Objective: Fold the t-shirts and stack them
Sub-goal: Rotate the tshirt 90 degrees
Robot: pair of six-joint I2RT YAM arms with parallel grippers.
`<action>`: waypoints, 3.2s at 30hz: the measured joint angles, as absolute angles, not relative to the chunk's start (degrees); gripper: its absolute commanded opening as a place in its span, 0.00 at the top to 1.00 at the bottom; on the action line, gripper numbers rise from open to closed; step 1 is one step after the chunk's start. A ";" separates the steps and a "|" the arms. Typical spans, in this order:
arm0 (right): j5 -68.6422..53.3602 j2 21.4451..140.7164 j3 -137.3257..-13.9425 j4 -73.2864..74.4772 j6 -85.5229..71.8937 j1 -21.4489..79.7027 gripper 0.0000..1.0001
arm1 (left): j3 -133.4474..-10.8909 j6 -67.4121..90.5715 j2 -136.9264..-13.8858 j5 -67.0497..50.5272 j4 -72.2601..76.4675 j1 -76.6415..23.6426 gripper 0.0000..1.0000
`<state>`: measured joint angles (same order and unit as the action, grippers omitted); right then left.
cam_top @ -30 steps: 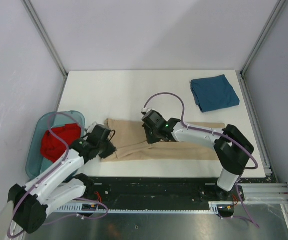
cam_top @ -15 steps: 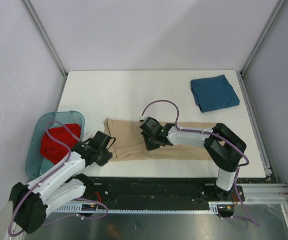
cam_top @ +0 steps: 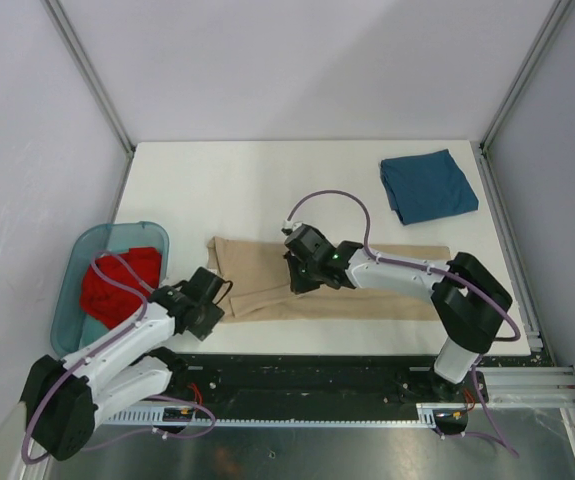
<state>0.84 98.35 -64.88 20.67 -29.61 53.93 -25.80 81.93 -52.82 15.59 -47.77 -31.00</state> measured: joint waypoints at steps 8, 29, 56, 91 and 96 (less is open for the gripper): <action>0.62 93.76 -64.88 21.41 -29.78 52.64 0.93 | -28.45 84.01 -61.39 18.00 -44.01 -31.00 0.64; 2.31 88.23 -64.40 26.13 -28.38 42.92 0.93 | -68.07 57.19 -102.76 19.77 -38.13 -16.08 0.76; 1.52 82.24 -57.78 29.61 -24.43 30.94 0.87 | -144.53 34.94 -154.74 -7.01 -38.24 -4.45 0.46; 11.35 88.29 -49.52 35.59 -33.15 57.93 0.72 | -122.83 32.53 -134.32 -11.20 -36.03 -1.30 0.22; 11.57 89.36 -49.58 35.35 -33.98 58.26 0.95 | -119.11 32.51 -133.67 -11.40 -36.07 -1.45 0.24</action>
